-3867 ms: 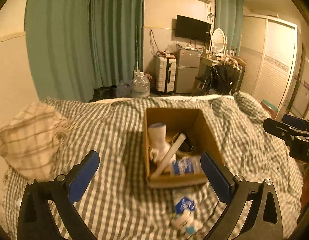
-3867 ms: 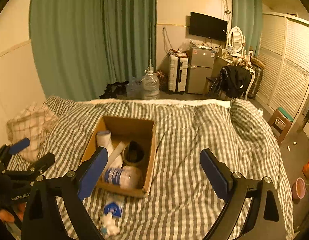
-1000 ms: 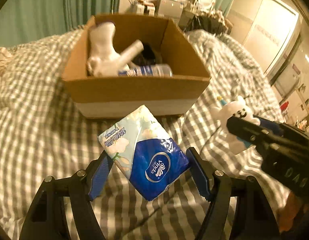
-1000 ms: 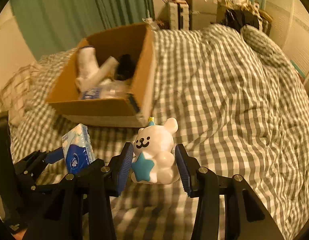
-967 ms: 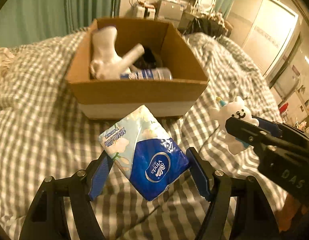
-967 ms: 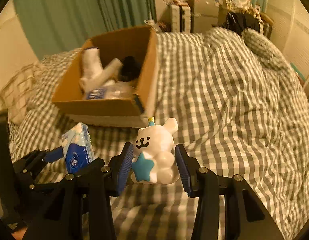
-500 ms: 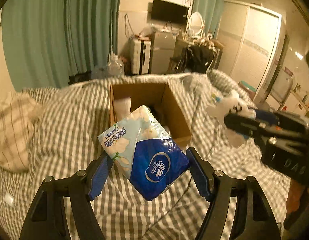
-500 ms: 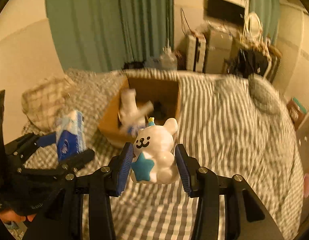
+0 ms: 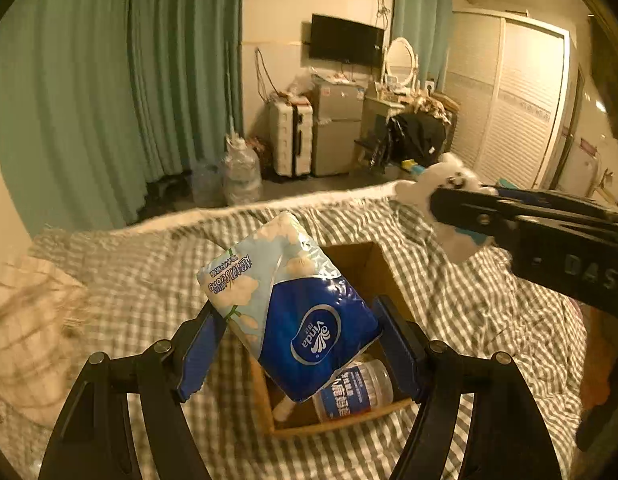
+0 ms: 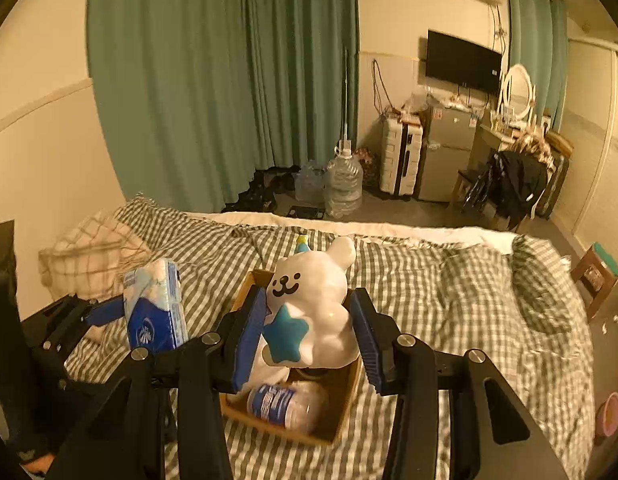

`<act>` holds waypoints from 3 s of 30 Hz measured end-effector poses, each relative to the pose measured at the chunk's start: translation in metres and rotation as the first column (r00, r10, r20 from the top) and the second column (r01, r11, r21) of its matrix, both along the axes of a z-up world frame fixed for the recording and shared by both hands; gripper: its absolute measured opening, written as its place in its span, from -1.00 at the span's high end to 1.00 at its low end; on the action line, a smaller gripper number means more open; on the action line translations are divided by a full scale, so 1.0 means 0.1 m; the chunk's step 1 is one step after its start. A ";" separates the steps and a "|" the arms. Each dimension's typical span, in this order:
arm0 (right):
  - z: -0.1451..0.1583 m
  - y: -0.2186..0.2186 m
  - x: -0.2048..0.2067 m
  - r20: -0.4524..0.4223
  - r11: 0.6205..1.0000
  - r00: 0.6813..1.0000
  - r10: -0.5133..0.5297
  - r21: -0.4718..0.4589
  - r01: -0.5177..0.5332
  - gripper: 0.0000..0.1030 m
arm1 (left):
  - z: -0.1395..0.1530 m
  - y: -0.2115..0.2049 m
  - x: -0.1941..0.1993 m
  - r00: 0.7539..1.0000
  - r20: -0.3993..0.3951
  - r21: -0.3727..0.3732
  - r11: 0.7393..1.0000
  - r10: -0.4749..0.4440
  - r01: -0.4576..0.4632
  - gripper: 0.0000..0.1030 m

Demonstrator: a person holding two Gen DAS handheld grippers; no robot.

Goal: Organize objects

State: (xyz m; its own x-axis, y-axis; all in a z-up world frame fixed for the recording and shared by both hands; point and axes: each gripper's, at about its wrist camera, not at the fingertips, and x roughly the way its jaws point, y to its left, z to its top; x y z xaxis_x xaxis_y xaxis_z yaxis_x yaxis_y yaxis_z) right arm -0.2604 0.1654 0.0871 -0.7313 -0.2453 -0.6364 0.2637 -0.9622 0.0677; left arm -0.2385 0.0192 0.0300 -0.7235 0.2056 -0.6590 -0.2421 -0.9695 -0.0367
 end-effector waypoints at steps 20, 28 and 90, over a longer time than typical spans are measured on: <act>-0.97 0.31 -0.57 0.127 0.991 0.990 -0.065 -0.110 0.079 -0.28 | -0.78 0.16 -0.35 0.996 0.087 -0.002 1.000 -0.007 0.007 -0.86; -0.13 0.49 0.13 -0.015 0.986 0.989 -0.145 -0.085 0.143 -0.65 | 0.07 -0.05 0.24 0.997 -0.056 0.042 0.998 0.044 -0.042 -1.00; -0.88 0.69 1.62 -0.280 0.979 0.943 -0.178 0.044 0.198 -0.99 | -0.36 -0.11 1.67 0.887 -0.279 0.074 0.929 0.368 -0.362 -1.00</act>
